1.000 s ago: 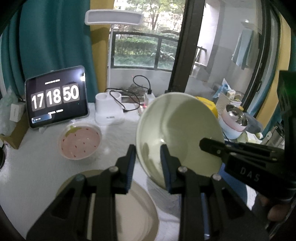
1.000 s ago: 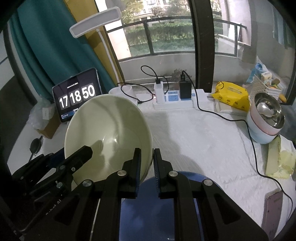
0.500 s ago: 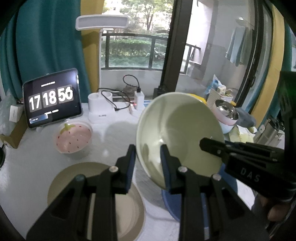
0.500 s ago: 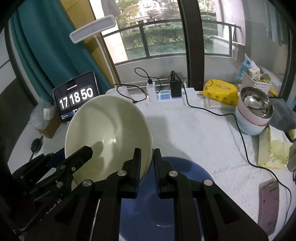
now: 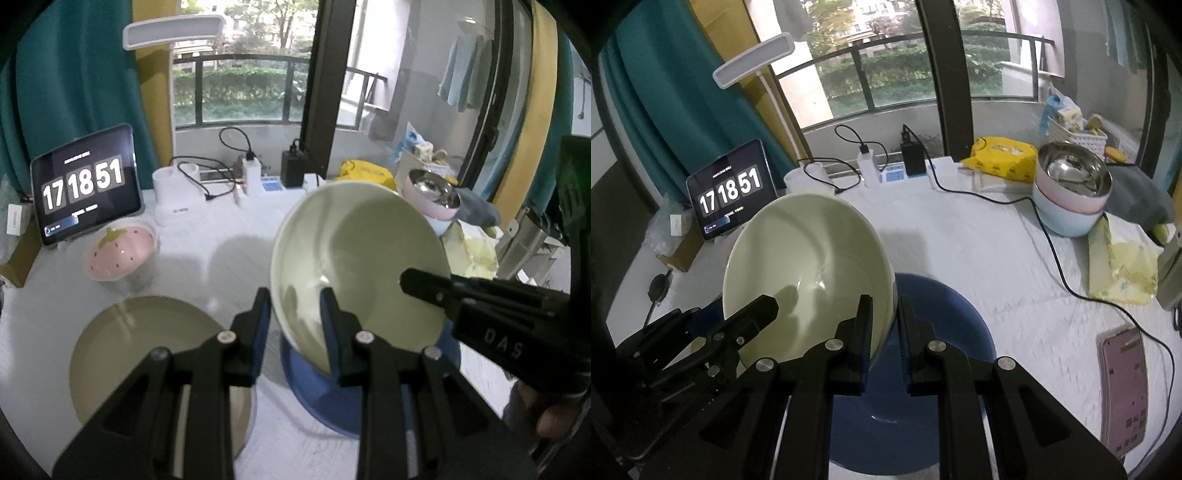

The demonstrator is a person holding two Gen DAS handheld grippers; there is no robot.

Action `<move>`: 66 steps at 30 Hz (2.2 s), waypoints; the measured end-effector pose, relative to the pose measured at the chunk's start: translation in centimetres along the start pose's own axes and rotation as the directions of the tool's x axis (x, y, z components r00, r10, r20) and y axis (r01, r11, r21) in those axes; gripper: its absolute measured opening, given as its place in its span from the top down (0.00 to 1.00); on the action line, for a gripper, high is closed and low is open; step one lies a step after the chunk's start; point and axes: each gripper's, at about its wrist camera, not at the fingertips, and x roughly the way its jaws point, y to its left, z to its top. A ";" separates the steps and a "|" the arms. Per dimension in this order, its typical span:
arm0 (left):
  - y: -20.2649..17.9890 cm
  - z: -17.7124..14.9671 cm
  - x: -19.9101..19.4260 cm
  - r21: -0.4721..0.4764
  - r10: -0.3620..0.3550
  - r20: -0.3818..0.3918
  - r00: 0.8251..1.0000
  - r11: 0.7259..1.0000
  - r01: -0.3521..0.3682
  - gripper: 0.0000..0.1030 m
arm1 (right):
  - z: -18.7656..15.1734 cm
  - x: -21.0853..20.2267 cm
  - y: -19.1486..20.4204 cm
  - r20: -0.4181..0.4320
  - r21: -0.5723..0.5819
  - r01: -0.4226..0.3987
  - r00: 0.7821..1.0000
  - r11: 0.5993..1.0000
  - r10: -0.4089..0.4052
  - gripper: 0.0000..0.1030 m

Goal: Organize plates and bowls

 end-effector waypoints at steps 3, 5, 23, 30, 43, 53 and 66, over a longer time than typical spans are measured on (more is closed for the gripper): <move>-0.6 -0.4 0.2 0.008 -0.002 -0.010 1.000 1.000 0.002 0.73 | -0.5 -0.1 -0.6 -0.003 0.011 0.002 1.000 1.000 -0.002 0.86; -1.0 -0.7 0.3 0.014 -0.002 -0.016 1.000 1.000 0.002 0.73 | -0.8 -0.1 -1.0 -0.005 0.016 0.003 1.000 1.000 -0.003 0.86; -3.1 -3.0 2.6 0.060 0.026 -0.102 0.994 0.998 -0.020 0.73 | -3.6 1.3 -3.5 -0.059 0.060 0.010 0.998 0.998 -0.007 0.86; -3.3 -3.8 3.5 0.080 0.041 -0.131 0.991 0.996 -0.030 0.73 | -4.3 1.9 -3.8 -0.080 0.060 0.019 0.997 0.998 -0.014 0.86; -3.5 -3.8 3.5 0.109 0.057 -0.129 0.990 0.993 -0.043 0.72 | -4.2 2.5 -3.1 -0.107 -0.014 0.096 0.990 0.995 -0.097 0.86; -2.7 -3.5 3.2 0.097 0.059 -0.121 0.991 0.994 -0.047 0.72 | -3.8 2.6 -2.8 -0.112 -0.025 0.080 0.990 0.996 -0.083 0.76; -2.3 -2.6 2.2 0.084 0.036 -0.095 0.995 0.996 -0.028 0.71 | -2.6 0.3 -3.1 -0.043 -0.030 0.128 0.991 0.991 -0.129 0.73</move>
